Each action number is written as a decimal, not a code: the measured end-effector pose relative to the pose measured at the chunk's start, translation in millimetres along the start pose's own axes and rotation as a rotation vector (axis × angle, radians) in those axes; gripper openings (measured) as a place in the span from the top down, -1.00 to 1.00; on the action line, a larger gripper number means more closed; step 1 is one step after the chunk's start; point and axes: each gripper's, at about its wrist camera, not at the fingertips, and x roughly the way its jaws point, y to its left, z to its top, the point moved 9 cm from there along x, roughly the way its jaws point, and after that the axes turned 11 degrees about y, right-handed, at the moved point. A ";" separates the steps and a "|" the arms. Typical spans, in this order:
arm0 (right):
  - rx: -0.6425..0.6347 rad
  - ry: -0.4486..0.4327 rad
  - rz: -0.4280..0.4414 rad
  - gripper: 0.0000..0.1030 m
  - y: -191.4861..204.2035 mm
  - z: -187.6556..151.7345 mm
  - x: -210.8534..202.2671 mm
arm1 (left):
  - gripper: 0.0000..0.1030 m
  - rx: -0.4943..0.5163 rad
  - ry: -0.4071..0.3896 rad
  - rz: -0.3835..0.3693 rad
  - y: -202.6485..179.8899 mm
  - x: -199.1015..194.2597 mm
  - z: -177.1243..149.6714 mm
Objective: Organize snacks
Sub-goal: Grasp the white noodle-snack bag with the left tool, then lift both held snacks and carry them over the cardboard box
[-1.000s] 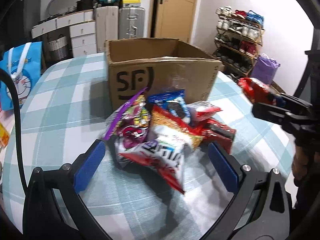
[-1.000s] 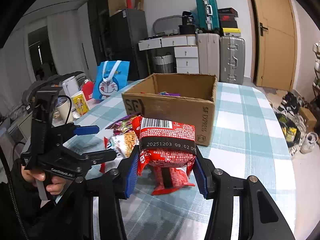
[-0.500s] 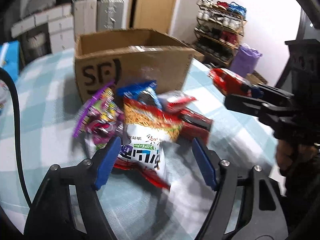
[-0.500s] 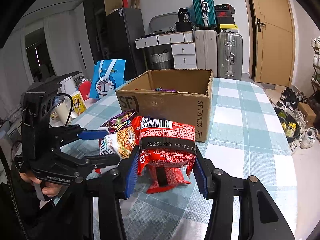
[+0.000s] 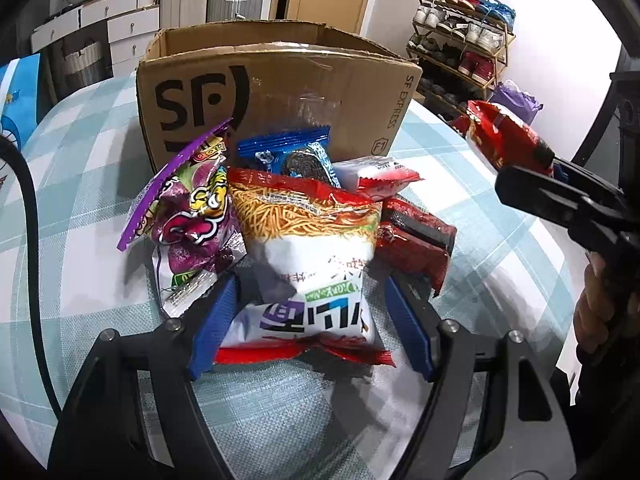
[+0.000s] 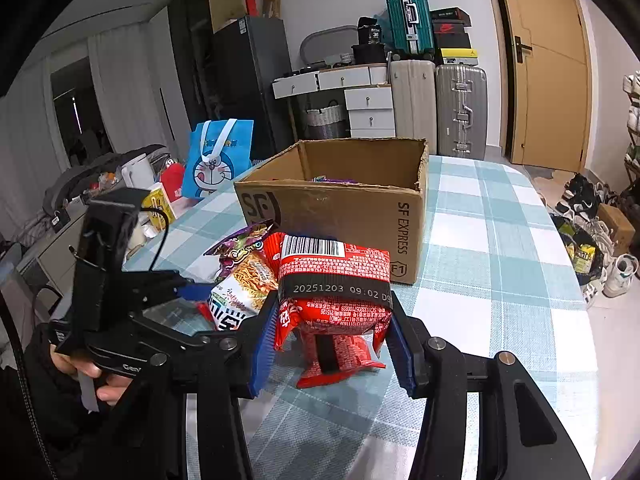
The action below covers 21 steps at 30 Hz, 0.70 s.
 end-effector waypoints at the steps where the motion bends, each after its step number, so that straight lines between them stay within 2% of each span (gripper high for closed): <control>1: 0.001 0.001 0.000 0.03 -0.2 0.0 0.1 | -0.39 0.004 0.000 0.000 -0.8 1.0 0.2; 2: 0.002 0.003 0.001 0.03 -0.3 -0.2 0.5 | -0.39 0.006 0.001 -0.001 -1.4 2.1 0.3; 4: 0.003 0.002 0.001 0.03 -0.7 -0.1 0.4 | -0.10 0.011 0.009 -0.009 -3.1 4.6 -0.2; 8: 0.004 0.003 0.001 0.03 -1.1 0.5 1.4 | 0.09 0.027 -0.010 -0.013 -10.4 3.4 0.2; 12: 0.000 -0.002 0.001 0.03 -1.1 1.5 1.2 | 0.12 0.029 -0.043 -0.039 -16.9 -7.2 2.2; 21: 0.009 -0.025 -0.002 0.03 -4.2 3.0 -5.7 | 0.12 0.028 -0.098 -0.046 -18.3 -26.1 4.9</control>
